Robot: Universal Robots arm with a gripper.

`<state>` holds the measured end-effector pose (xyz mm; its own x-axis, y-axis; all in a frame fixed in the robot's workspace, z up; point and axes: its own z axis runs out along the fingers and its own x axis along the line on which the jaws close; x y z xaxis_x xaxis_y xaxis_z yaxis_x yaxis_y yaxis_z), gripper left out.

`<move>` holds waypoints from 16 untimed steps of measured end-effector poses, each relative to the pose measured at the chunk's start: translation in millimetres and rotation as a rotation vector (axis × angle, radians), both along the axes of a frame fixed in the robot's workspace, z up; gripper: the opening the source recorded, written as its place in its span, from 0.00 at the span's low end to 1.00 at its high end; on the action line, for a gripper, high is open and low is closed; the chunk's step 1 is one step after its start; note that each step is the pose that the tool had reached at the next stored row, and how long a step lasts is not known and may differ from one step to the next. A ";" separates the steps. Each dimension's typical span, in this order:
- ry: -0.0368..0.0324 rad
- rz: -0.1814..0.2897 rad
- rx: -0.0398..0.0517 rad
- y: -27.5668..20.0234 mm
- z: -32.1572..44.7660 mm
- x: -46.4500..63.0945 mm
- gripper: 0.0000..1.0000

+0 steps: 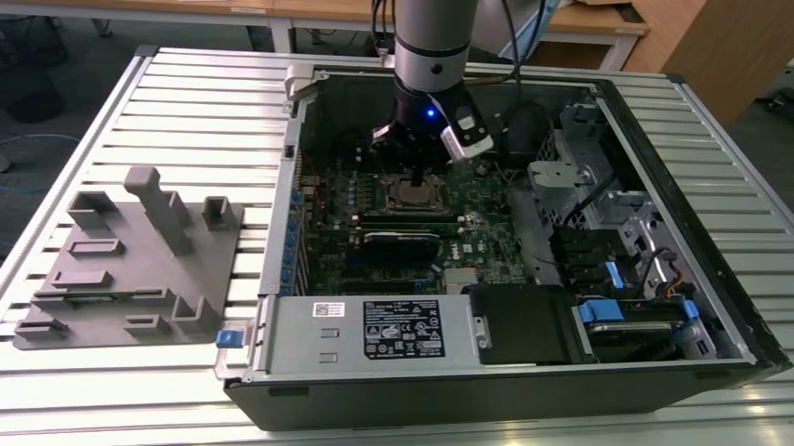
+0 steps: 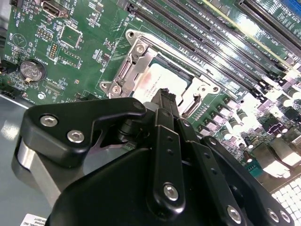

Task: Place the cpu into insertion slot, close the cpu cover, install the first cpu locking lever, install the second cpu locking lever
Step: 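Install the first cpu locking lever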

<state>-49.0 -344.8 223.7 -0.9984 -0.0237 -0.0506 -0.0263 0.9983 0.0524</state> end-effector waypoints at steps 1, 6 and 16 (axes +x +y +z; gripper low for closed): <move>-0.0001 0.000 0.0000 0.0 0.0 0.0 0.11; 0.0032 0.000 -0.0001 0.0 -0.2 0.0 0.11; 0.0040 0.000 -0.0001 0.0 3.4 0.0 0.11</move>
<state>-49.0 -344.8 227.1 -0.9986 -0.0237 -0.0467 -0.0261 0.9983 0.0524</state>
